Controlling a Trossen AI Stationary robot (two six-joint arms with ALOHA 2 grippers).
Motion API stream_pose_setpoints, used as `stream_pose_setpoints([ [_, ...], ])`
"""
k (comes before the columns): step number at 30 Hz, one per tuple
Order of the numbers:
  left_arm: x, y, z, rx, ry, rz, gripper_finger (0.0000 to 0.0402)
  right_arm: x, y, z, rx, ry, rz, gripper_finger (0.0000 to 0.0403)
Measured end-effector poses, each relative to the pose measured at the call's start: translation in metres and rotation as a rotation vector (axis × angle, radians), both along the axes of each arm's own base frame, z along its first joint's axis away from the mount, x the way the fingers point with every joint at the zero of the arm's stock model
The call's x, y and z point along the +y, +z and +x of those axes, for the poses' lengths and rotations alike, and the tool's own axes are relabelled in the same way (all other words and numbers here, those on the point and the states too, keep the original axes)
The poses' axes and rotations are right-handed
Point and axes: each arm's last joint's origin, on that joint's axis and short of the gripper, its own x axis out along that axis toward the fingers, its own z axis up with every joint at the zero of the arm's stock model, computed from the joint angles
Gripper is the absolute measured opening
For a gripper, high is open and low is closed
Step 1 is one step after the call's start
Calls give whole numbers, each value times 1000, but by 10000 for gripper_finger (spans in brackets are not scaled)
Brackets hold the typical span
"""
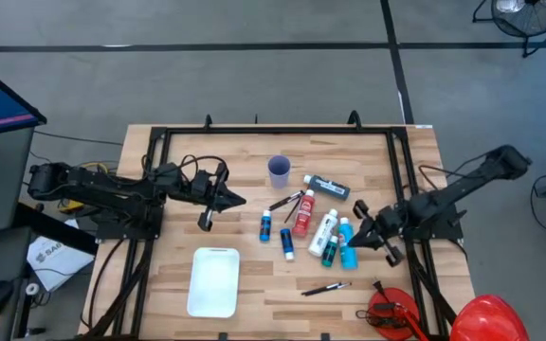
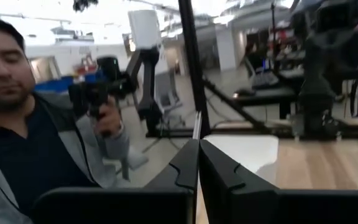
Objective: Pick & Place Paint Supplies
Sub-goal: Put the silver paint brush into the violet cup
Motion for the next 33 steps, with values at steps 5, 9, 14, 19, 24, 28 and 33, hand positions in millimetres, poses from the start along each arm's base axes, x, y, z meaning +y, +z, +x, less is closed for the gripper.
stream_pose_setpoints([
  [5,0,0,0,0,5,-1,1,10,1,10,103,40,97,6],
  [9,0,3,1,-6,13,-28,1,23,14,15,154,133,152,6],
  [14,-17,15,5,-29,-71,-68,1,43,29,15,271,201,64,6],
  [19,-50,27,12,-55,-205,-37,5,60,34,14,387,226,-9,6],
  [24,-80,32,28,-12,-233,12,16,70,29,13,535,155,-70,2],
  [28,-92,32,46,100,-155,26,29,77,10,15,695,88,-61,2],
  [33,-99,23,67,196,-46,49,48,93,-17,21,851,47,-35,1],
])
